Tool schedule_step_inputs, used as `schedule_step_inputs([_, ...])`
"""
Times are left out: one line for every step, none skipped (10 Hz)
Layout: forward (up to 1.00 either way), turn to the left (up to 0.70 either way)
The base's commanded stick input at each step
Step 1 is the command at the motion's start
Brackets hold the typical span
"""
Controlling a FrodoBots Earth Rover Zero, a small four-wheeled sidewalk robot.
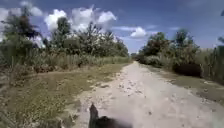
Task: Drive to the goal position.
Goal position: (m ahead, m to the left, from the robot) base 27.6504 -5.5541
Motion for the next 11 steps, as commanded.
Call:
schedule_step_inputs([0.85, 0.00])
schedule_step_inputs([0.85, 0.00])
schedule_step_inputs([0.85, 0.00])
schedule_step_inputs([0.85, 0.00])
schedule_step_inputs([0.85, 0.00])
schedule_step_inputs([0.85, 0.00])
schedule_step_inputs([0.85, 0.00])
schedule_step_inputs([0.85, 0.00])
schedule_step_inputs([0.85, 0.00])
schedule_step_inputs([0.85, 0.00])
schedule_step_inputs([0.85, 0.00])
